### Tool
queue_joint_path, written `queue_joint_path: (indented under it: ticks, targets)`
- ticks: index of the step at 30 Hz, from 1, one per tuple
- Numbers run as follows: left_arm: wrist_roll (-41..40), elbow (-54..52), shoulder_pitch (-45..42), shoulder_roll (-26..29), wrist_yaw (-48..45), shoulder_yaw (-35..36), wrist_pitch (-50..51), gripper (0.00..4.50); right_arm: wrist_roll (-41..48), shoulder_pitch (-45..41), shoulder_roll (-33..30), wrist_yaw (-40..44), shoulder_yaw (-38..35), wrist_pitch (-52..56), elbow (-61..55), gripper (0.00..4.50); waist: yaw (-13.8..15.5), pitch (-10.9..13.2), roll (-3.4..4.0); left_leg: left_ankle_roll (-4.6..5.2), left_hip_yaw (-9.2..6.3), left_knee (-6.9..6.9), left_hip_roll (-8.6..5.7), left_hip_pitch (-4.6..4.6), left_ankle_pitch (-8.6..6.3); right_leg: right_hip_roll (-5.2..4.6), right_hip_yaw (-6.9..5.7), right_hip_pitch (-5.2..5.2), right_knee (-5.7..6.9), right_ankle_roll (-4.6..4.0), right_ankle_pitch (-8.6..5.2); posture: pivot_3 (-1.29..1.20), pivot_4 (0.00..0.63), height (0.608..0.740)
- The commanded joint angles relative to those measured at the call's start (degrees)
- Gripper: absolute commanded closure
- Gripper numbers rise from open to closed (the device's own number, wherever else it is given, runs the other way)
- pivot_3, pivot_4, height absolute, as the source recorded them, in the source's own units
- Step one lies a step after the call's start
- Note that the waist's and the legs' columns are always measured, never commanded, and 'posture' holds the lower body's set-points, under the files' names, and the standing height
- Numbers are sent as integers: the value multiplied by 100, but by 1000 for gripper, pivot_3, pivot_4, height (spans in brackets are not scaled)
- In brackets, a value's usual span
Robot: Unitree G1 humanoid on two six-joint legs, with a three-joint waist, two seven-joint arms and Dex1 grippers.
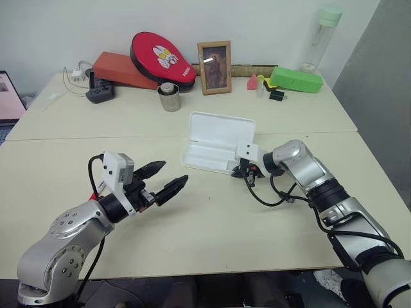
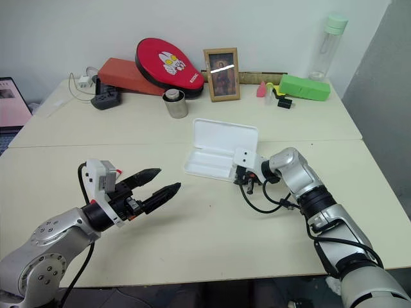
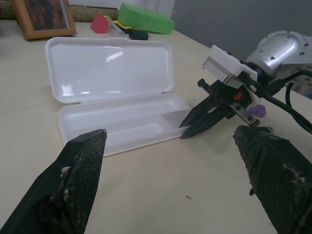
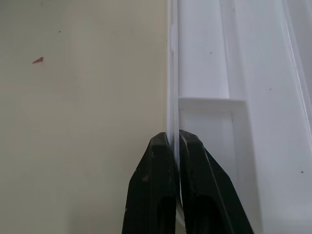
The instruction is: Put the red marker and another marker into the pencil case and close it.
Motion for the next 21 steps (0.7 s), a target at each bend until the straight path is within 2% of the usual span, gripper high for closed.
queue_joint_path:
  ticks: [1,3,9,13,21]
  targets:
    - [-190,-399,433,464,-491,507,-13,0,392,122,-265,668,-94,74,-1041,4413,-2,1,2,0,1,-2,0,-2,0,0,0,-5,0,0,0,0,150,740]
    - [-247,-522,768,734,-835,698,-21,0,523,230,-407,956,-58,131,-1489,4413,-12,2,3,0,0,-3,4,-9,0,-1,0,-11,-2,0,0,0,150,740]
    - [-289,-489,1271,1212,-1452,1294,-96,0,438,532,-568,1357,298,-595,-1944,4413,-1,6,9,0,-1,-4,8,-8,-1,-3,-1,-8,-6,-1,0,0,150,740]
    - [-377,-533,1240,1227,-1408,1347,-78,0,177,459,-404,1097,402,-845,-1495,4413,-2,7,10,0,0,-4,6,-6,-1,-2,-4,-8,-5,-1,-1,0,150,740]
    - [-410,-615,1141,1156,-1190,1189,-9,0,75,488,-272,1001,441,-856,-1343,4413,0,7,10,-1,-2,-4,6,-7,-1,-3,0,-9,-5,-1,0,0,150,740]
